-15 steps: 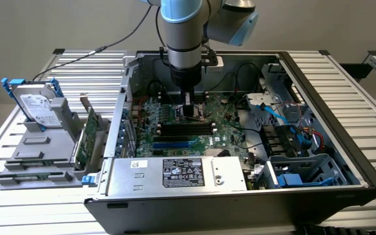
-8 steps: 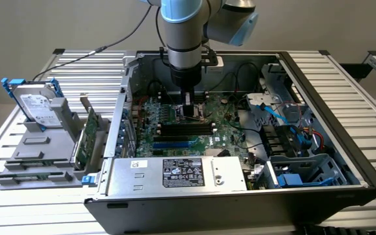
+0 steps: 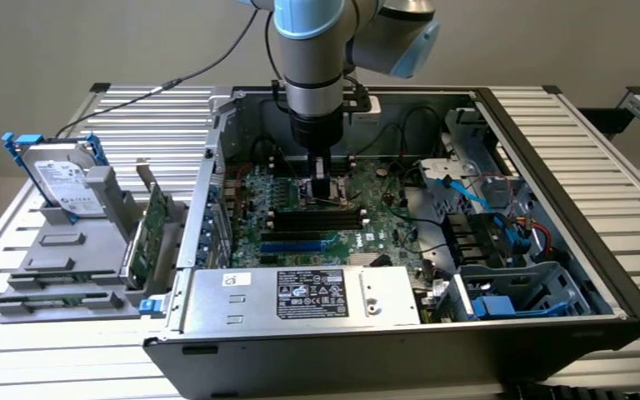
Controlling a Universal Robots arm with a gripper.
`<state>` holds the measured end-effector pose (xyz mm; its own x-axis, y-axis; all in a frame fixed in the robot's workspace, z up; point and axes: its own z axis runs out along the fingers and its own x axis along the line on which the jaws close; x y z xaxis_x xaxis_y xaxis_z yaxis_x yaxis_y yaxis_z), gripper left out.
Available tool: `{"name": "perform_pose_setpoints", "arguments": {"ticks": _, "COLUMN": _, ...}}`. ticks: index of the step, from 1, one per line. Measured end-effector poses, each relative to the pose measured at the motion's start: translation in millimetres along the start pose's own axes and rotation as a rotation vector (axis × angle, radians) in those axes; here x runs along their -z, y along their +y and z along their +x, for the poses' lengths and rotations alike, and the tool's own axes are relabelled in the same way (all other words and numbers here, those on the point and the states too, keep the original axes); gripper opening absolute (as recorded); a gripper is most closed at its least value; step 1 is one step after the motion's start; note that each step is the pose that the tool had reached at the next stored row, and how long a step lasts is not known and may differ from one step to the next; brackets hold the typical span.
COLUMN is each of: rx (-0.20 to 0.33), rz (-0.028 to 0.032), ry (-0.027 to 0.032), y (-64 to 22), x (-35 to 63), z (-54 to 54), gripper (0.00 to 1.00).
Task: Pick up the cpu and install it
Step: 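Place the cpu into insertion slot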
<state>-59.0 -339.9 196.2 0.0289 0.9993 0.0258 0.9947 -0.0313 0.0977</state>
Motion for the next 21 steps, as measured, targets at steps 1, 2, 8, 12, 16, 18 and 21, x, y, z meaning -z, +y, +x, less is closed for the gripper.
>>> {"name": "perform_pose_setpoints", "arguments": {"ticks": 1, "rx": 0.000, "rz": 0.0000, "ry": 0.0000, "y": 0.0, "x": 0.0, "z": 0.0, "gripper": 0.56}}
{"name": "perform_pose_setpoints", "arguments": {"ticks": 2, "rx": 0.000, "rz": 0.0000, "ry": 0.0001, "y": 0.0, "x": 0.0, "z": 0.0, "gripper": 0.56}}
{"name": "perform_pose_setpoints", "arguments": {"ticks": 8, "rx": 0.000, "rz": 0.0000, "ry": 0.0000, "y": 0.0, "x": 0.0, "z": 0.0, "gripper": 0.62}}
{"name": "perform_pose_setpoints", "arguments": {"ticks": 12, "rx": 0.000, "rz": 0.0000, "ry": 0.0001, "y": 0.5, "x": -0.2, "z": 1.9, "gripper": 0.62}}
{"name": "perform_pose_setpoints", "arguments": {"ticks": 16, "rx": 0.000, "rz": 0.0000, "ry": -0.0001, "y": 1.5, "x": -0.3, "z": 2.0, "gripper": 0.62}}
{"name": "perform_pose_setpoints", "arguments": {"ticks": 18, "rx": 0.000, "rz": -0.0001, "ry": -0.0006, "y": 1.7, "x": -0.3, "z": 2.2, "gripper": 0.62}}
{"name": "perform_pose_setpoints", "arguments": {"ticks": 21, "rx": 0.000, "rz": 0.0000, "ry": -0.0012, "y": 2.5, "x": -0.4, "z": 2.2, "gripper": 0.62}}
